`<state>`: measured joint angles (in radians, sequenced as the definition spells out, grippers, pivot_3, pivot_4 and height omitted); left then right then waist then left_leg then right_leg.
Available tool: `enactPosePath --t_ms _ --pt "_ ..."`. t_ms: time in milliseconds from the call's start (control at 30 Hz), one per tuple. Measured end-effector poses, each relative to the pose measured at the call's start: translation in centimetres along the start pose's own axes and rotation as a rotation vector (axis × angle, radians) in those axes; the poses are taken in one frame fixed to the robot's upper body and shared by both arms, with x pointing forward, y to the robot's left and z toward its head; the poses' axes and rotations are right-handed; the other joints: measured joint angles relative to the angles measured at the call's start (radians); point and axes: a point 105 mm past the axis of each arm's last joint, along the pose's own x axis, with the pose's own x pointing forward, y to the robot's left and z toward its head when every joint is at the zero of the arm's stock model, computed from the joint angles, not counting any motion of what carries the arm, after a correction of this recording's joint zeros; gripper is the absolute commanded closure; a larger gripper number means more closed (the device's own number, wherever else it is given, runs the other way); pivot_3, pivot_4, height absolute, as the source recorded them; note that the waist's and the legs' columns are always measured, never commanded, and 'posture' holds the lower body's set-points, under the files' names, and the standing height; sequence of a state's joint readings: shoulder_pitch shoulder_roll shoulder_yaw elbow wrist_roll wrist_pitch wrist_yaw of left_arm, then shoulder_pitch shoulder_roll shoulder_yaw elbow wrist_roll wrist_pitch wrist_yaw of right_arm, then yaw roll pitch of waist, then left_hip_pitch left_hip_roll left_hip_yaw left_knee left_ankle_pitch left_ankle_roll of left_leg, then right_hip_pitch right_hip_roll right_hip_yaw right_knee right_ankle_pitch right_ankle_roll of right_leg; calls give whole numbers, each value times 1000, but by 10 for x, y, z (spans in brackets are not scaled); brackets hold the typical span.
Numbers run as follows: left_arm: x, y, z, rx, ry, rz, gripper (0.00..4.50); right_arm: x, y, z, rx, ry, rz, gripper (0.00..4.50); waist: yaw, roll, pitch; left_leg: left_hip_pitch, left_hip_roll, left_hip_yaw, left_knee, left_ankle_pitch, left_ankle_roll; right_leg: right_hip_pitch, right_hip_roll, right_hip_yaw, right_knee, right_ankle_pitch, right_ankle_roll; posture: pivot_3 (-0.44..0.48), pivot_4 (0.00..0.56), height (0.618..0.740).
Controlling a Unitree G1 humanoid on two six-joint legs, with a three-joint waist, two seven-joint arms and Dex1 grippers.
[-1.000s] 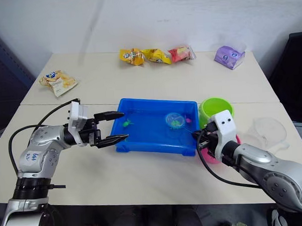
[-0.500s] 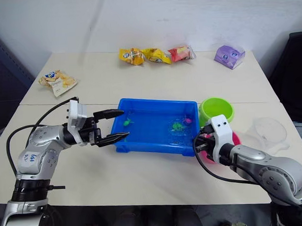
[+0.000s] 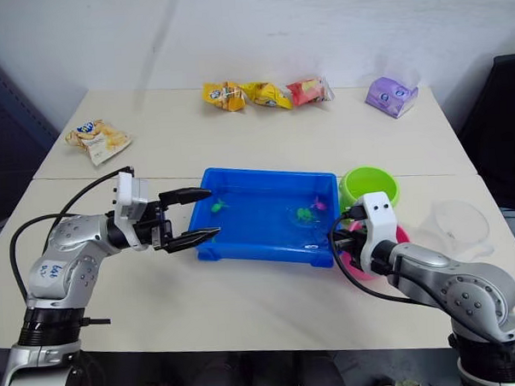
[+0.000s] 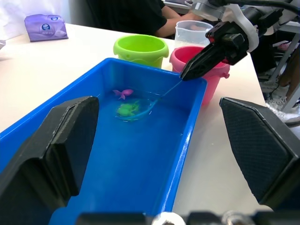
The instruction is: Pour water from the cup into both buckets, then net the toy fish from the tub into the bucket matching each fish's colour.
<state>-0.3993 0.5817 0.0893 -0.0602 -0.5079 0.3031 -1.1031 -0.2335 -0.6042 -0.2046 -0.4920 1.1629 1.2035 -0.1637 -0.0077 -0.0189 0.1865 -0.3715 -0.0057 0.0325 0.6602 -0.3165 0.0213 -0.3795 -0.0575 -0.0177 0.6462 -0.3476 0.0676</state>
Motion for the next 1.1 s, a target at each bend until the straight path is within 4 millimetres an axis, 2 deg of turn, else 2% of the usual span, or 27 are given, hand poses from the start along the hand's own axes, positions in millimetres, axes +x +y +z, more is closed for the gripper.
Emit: enactPosePath --t_ms 267,533,667,867,1100 --pt "-4 2 -7 -10 -1 9 59 6 -7 10 77 -10 -46 4500 0 0 0 -2 0 0 -2 0 0 -2 0 0 -1 0 0 0 150 740" --pt "-5 1 -6 6 -6 10 59 10 0 22 109 -8 -40 4500 -6 0 0 -6 0 1 -2 1 -1 -7 0 0 0 0 0 0 150 740" --pt "-7 2 -7 9 -8 16 59 11 -2 20 141 12 -57 4500 -12 0 0 -12 0 1 -1 2 -1 -13 0 0 1 0 0 0 150 740" --pt "-10 1 -12 -5 -2 26 59 10 8 16 232 71 -16 4500 -20 0 0 -16 0 1 1 3 -1 -15 0 0 6 0 1 0 150 740" --pt "-12 0 -16 -13 0 27 59 5 -2 22 286 64 -87 4500 -20 0 0 -16 0 1 1 3 -1 -15 0 0 5 0 1 0 150 740"
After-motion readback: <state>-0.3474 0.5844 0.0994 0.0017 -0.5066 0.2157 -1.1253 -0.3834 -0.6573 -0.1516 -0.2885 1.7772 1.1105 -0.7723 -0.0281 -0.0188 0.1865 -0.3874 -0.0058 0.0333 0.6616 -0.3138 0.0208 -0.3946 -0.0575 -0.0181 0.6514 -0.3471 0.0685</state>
